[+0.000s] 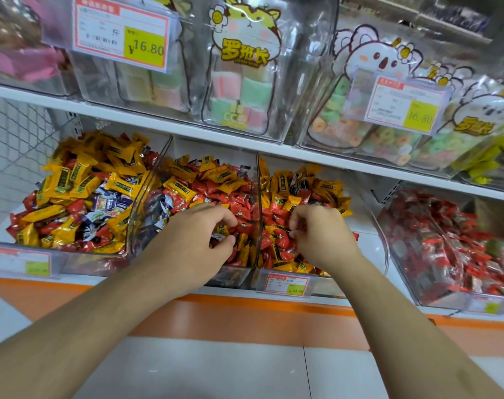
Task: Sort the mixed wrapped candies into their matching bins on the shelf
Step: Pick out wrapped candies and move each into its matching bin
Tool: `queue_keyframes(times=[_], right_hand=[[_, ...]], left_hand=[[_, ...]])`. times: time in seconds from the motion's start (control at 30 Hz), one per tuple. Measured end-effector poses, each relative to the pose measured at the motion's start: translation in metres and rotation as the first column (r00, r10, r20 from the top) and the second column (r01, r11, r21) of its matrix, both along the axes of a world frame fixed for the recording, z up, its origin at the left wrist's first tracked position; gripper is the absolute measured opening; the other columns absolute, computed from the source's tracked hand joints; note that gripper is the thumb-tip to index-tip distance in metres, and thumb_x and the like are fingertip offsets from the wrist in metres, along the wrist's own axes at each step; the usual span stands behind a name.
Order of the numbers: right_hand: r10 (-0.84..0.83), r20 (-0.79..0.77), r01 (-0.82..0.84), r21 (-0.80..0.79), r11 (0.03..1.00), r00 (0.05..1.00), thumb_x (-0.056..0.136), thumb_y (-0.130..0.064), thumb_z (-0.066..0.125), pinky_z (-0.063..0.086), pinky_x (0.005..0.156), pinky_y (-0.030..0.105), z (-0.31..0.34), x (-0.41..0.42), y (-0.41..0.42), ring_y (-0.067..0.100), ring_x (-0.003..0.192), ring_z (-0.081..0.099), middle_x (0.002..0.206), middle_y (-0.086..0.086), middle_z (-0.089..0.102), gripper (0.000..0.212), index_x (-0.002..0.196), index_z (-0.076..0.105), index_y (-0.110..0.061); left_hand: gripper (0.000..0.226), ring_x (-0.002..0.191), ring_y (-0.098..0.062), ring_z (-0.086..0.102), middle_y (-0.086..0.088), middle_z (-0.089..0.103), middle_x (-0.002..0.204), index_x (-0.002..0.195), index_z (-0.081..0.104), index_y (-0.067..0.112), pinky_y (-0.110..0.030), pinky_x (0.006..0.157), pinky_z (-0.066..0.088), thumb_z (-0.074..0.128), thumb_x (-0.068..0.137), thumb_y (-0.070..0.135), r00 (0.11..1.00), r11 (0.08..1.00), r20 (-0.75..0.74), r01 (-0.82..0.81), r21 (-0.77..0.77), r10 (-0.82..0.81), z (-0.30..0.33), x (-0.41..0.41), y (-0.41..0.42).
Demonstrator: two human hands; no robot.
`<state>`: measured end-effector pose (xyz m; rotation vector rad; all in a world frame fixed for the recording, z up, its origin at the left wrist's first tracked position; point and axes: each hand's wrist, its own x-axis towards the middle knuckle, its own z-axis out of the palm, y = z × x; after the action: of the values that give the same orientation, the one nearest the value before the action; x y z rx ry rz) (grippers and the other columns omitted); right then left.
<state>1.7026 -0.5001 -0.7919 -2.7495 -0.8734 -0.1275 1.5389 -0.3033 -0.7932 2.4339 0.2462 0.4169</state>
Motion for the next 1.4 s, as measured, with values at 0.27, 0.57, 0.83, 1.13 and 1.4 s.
queue_keyframes(times=[0.27,0.57,0.83,1.13,1.4], right_hand=[[0.133,-0.312,0.082,0.589,0.804,0.941,0.087,-0.001,0.078,0.049,0.06,0.013,0.045,-0.03,0.001,0.003,0.066,0.063,0.077,0.007,0.071,0.016,0.084,0.071,-0.014],[0.367,-0.435,0.061,0.709,0.703,0.823,0.087,-0.005,0.08,0.063,0.075,0.031,0.051,-0.067,0.035,0.019,0.08,0.074,0.085,0.003,0.077,0.011,0.09,0.075,-0.013],[0.069,-0.226,0.057,0.505,0.861,0.972,0.088,-0.007,0.077,0.052,0.074,0.014,0.034,-0.012,-0.017,0.005,0.082,0.068,0.083,-0.009,0.073,0.021,0.09,0.074,-0.028],[-0.144,-0.093,0.164,0.262,0.951,0.985,0.095,-0.015,0.07,0.045,0.096,0.022,0.014,0.021,-0.027,0.013,0.112,0.064,0.12,-0.006,0.071,0.033,0.128,0.07,-0.022],[-0.214,0.006,0.214,0.037,0.976,0.977,0.091,-0.032,0.067,0.043,0.106,0.044,-0.021,0.058,-0.022,0.036,0.123,0.054,0.127,-0.005,0.071,0.033,0.123,0.072,-0.035]], left_hand=[[0.023,0.1,0.015,0.055,0.026,0.062,0.108,0.115,0.067,0.037,-0.01,0.083,0.049,0.073,0.093,0.034,1.0,0.995,0.019,0.014,-0.094,-0.012,0.005,0.0,0.0],[0.019,0.083,-0.004,0.072,0.011,0.076,0.088,0.098,0.071,0.032,-0.036,0.082,0.061,0.084,0.085,0.032,0.998,0.899,0.057,-0.001,-0.439,0.028,0.018,-0.004,0.001],[0.055,0.132,-0.004,0.048,0.018,0.051,0.148,0.146,0.052,0.039,-0.025,0.105,0.038,0.071,0.094,0.039,0.996,0.996,-0.029,-0.085,0.038,0.086,0.01,-0.005,0.013],[0.065,0.15,0.012,0.008,0.036,0.011,0.163,0.16,0.02,0.048,-0.014,0.117,0.006,0.052,0.104,0.047,0.974,0.972,-0.094,0.215,0.093,-0.207,-0.005,0.01,-0.018],[0.064,0.146,0.02,0.004,0.042,0.01,0.16,0.159,0.02,0.052,-0.001,0.108,-0.001,0.051,0.103,0.049,0.974,0.969,-0.072,0.22,0.11,-0.213,-0.012,0.014,-0.018]])
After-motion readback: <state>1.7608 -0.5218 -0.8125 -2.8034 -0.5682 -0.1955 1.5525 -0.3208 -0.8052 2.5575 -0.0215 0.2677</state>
